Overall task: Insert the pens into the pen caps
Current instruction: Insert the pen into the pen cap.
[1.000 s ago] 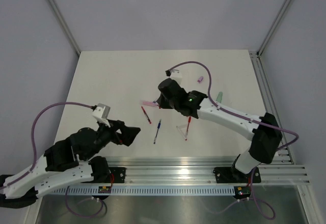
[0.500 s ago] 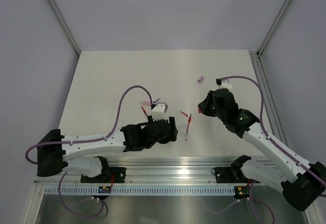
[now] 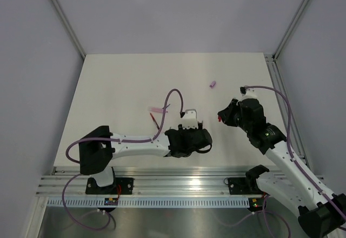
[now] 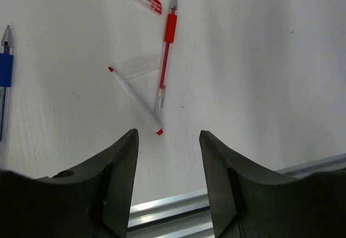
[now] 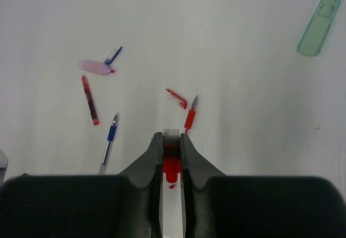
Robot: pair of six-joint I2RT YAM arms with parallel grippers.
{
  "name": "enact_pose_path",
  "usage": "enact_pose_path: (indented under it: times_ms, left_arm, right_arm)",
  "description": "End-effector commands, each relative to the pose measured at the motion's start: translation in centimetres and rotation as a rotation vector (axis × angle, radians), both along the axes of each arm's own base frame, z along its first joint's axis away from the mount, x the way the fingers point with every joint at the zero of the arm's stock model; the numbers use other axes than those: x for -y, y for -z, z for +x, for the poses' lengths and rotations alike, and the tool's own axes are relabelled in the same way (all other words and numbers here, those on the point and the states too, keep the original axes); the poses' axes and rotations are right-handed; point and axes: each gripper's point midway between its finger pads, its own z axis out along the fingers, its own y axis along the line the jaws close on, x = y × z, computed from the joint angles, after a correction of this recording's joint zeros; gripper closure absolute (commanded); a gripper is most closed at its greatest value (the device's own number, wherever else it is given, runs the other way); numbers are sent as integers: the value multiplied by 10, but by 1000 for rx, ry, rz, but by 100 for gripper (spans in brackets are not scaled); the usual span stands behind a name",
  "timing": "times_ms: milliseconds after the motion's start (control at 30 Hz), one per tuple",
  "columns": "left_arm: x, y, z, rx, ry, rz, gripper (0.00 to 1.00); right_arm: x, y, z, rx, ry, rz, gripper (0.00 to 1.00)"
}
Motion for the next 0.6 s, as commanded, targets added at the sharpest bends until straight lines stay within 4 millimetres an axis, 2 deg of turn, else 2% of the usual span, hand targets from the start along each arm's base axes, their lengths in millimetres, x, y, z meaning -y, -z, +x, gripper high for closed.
enact_pose_path:
  times_ms: [0, 167, 300, 567]
  left_arm:
    - [2, -13, 14, 51, -103, -23, 49]
    - [-4, 6, 16, 24, -177, 43, 58]
    - [4, 12, 18, 7, -183, 38, 65]
    - [0, 31, 24, -50, -215, -7, 66]
  right_arm:
    - [-2, -2, 0, 33, -37, 6, 96]
    - [-2, -5, -1, 50, -44, 17, 95]
    - [-3, -4, -1, 48, -50, 22, 96]
    - [-3, -3, -3, 48, -51, 27, 96]
